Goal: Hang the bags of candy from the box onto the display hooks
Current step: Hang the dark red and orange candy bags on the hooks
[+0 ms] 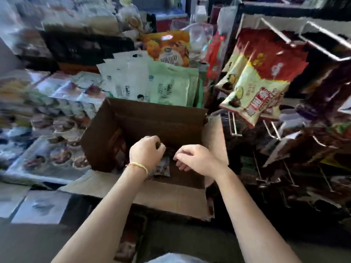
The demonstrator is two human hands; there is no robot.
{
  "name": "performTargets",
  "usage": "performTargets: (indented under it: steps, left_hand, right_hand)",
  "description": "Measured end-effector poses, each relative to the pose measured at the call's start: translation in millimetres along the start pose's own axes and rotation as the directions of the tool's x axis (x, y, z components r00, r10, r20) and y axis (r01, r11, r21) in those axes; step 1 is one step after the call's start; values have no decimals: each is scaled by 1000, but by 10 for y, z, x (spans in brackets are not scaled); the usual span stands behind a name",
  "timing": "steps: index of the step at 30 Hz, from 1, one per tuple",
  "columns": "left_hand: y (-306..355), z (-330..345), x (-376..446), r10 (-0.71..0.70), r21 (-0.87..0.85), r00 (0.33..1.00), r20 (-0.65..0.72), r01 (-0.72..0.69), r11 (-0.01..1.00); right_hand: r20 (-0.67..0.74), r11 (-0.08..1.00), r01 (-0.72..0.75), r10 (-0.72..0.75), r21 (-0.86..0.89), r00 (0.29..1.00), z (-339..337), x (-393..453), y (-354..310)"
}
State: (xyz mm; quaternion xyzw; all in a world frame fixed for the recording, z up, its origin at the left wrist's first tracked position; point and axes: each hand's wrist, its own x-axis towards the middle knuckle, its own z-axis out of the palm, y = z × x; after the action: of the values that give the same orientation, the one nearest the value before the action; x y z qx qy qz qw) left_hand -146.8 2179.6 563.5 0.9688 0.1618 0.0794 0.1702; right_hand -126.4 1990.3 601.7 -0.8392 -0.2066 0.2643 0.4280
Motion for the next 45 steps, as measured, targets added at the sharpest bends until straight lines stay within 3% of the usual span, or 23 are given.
performTargets:
  steps: [4,7,14,22,27,30,33,37,39,41,42,45]
  left_hand:
    - [-558,107,-2,2,31,973,230,-10,999]
    - [-866,239,20,11,64,947,321,-33,997]
    - [-1276,538,173,30,56,947,319,-50,997]
    - [-1436,600,329,9,-65,979,203,4,998]
    - [-1379,596,338,71,-40,970,233,-64,997]
    - [-1380,581,329,70,-35,967,245,-63,997]
    - [-1374,568,316,68,-39,965,254,-60,997]
    - [-1389,574,316,60,-92,965,257,-38,995]
    - [-1426,588,318,23,-193,961,276,32,981]
    - [-1444,569,337,-76,-382,942,326,205,901]
    - [-1429,534,355,-137,-500,922,361,316,806]
    - [-1271,342,423,-161,-742,835,526,543,393]
  right_hand:
    - [-93,983,-166,158,-74,983,531,562,203]
    - [-127,952,-300,291,-55,948,780,868,274]
    - [-298,874,-483,477,58,827,1072,1442,452]
    - [-186,802,-597,584,-17,790,1147,1659,652]
    - [-155,806,-588,573,-70,804,1214,1703,818]
    - [-318,839,-544,509,-26,800,1242,1721,878]
    - [-529,835,-539,410,-109,743,1149,1721,792]
    - [-582,841,-522,356,-141,731,918,1640,527]
    - [-572,870,-460,289,-177,767,804,1567,385]
    - [-542,932,-342,225,-123,809,715,1456,217]
    - [-517,960,-278,220,-36,827,680,1392,141]
    - [-382,954,-155,247,256,890,606,1197,-54]
